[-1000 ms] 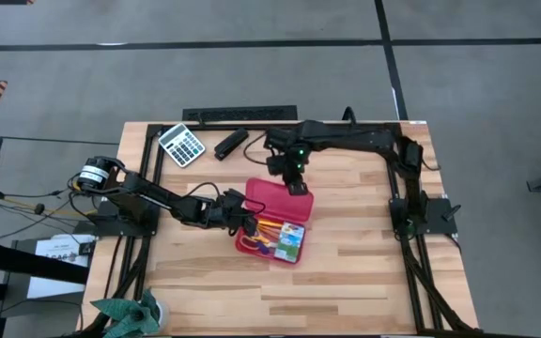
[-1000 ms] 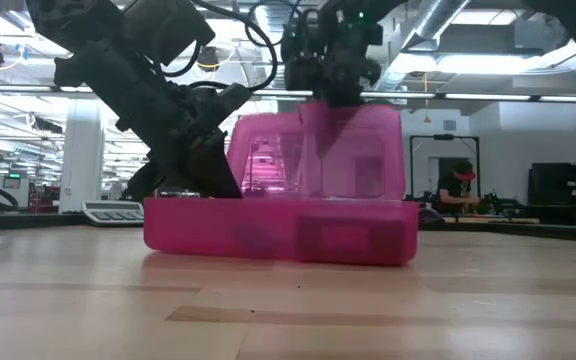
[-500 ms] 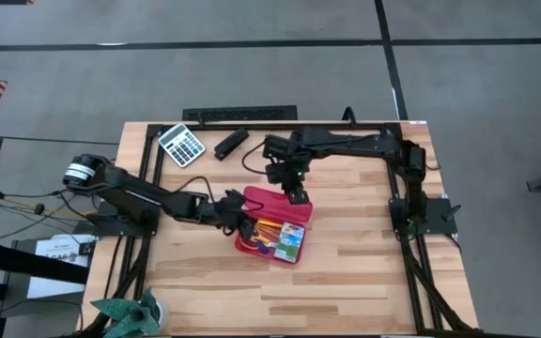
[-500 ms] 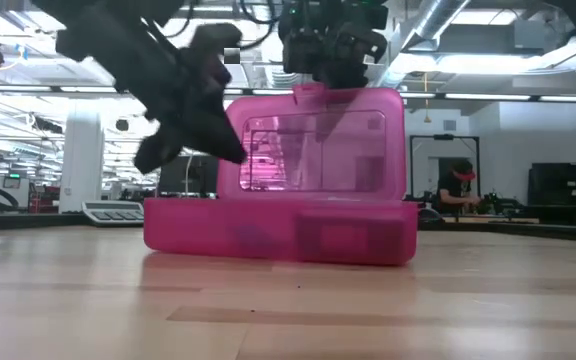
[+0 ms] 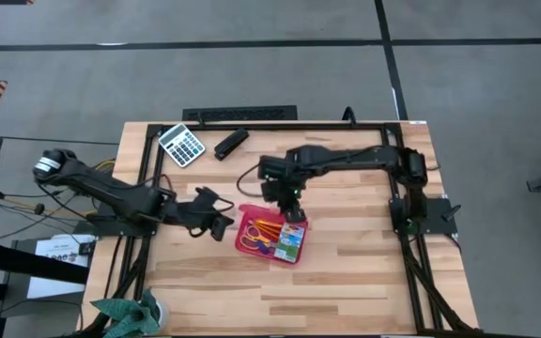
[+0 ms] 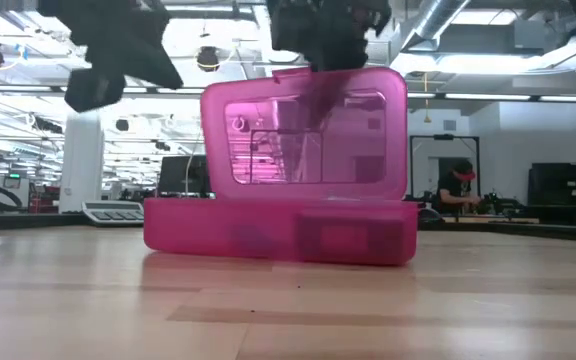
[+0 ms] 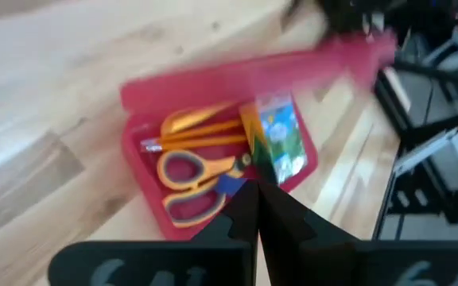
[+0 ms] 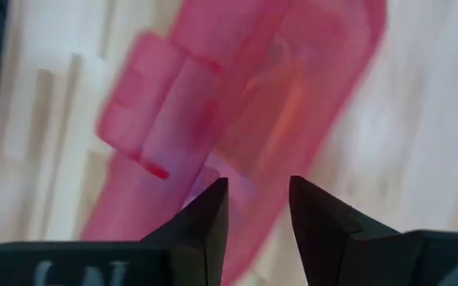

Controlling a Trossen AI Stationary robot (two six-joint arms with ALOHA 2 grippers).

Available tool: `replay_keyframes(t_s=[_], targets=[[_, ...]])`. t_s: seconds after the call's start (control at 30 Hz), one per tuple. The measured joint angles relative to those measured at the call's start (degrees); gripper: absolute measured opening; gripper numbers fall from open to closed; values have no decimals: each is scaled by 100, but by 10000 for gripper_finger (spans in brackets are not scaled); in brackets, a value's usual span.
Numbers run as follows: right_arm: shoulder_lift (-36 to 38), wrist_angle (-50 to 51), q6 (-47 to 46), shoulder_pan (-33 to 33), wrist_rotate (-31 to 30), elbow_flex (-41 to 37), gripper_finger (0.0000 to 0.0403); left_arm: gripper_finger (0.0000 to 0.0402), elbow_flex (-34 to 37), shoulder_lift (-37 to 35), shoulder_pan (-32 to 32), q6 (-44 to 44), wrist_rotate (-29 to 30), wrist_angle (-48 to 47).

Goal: Pack school essentials
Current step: Close the red supply box

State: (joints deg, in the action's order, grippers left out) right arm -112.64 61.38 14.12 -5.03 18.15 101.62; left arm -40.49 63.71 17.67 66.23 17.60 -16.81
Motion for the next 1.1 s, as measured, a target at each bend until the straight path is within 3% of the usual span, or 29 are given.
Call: replay_keyframes(t_s=[0.23,0.6,0.73,1.1], targets=[[-9,-1118,-805,577,-35,-363,140,0,0,-383,299,256,675,-16],[-7,-2854,-1802,1054,-594,-1859,140,0,0,-63,661,897,706,-4],[47,-3246,-1899,1233,-1358,-2376,140,0,0,117,797,1166,687,21],[281,-3702,-1864,1464,-1702,-2801,140,0,0,591,944,1412,715,709]])
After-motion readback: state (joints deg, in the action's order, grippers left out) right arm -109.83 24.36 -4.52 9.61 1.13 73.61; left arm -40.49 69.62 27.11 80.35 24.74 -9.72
